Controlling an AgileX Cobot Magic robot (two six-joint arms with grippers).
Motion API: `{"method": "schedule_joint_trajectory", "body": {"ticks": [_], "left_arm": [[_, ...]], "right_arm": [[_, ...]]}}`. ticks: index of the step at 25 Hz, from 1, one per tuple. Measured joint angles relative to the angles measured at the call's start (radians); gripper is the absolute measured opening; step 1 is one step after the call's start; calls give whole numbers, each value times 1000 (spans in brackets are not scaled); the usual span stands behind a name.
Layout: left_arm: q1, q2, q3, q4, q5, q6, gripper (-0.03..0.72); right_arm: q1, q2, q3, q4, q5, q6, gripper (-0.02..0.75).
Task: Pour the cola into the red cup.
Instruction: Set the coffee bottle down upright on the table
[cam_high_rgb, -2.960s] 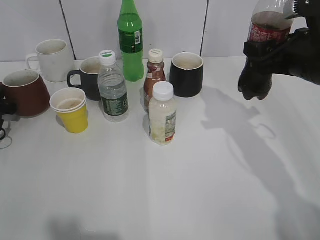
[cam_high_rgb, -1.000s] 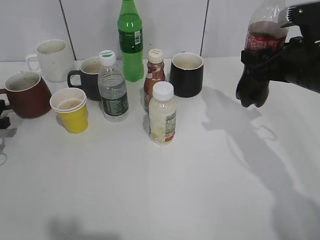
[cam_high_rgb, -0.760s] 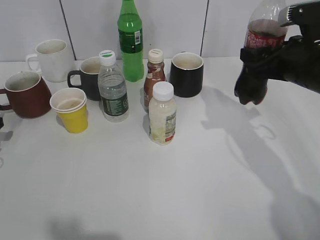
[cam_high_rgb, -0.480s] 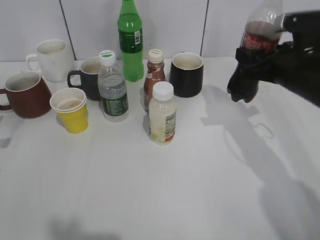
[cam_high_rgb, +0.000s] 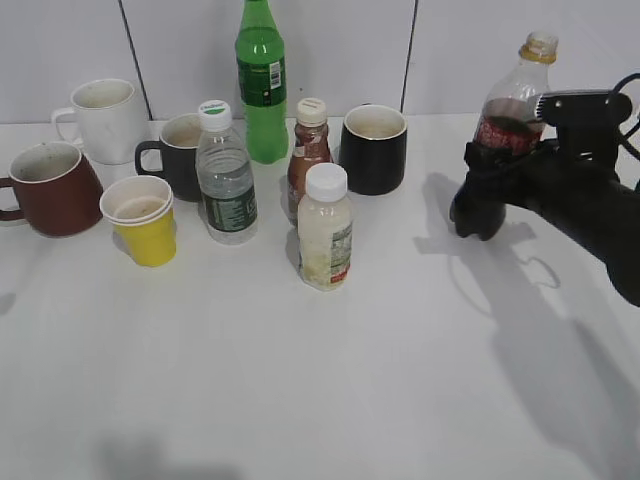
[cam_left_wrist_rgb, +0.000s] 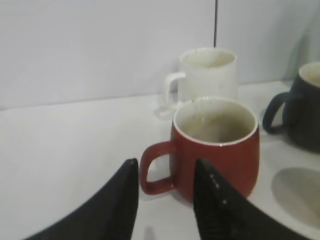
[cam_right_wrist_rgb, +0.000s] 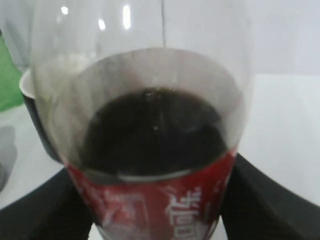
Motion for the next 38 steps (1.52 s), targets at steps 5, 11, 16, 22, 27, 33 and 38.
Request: {"method": "schedule_joint_trajectory", "body": {"ticks": [5, 11, 16, 22, 27, 33, 38], "left_arm": [[0, -27, 0, 36, 0, -16, 290], [0, -56, 0, 42, 1, -19, 290], [0, -85, 1, 42, 1, -20, 290], [0, -110, 1, 42, 0, -45, 290], [0, -167, 1, 26, 1, -78, 290], [0, -337, -60, 15, 285, -198, 290], [-60, -527, -167, 16, 714, -310, 290]], "right_arm": [[0, 25, 0, -5, -7, -1, 487], [0, 39, 0, -87, -22, -1, 487], [0, 40, 0, -116, -21, -2, 487], [0, 40, 0, -117, -22, -2, 575], [0, -41, -3, -117, 14, -22, 608], [0, -248, -12, -110, 192, -34, 608], [0, -438, -59, -110, 489, -37, 608]]}}
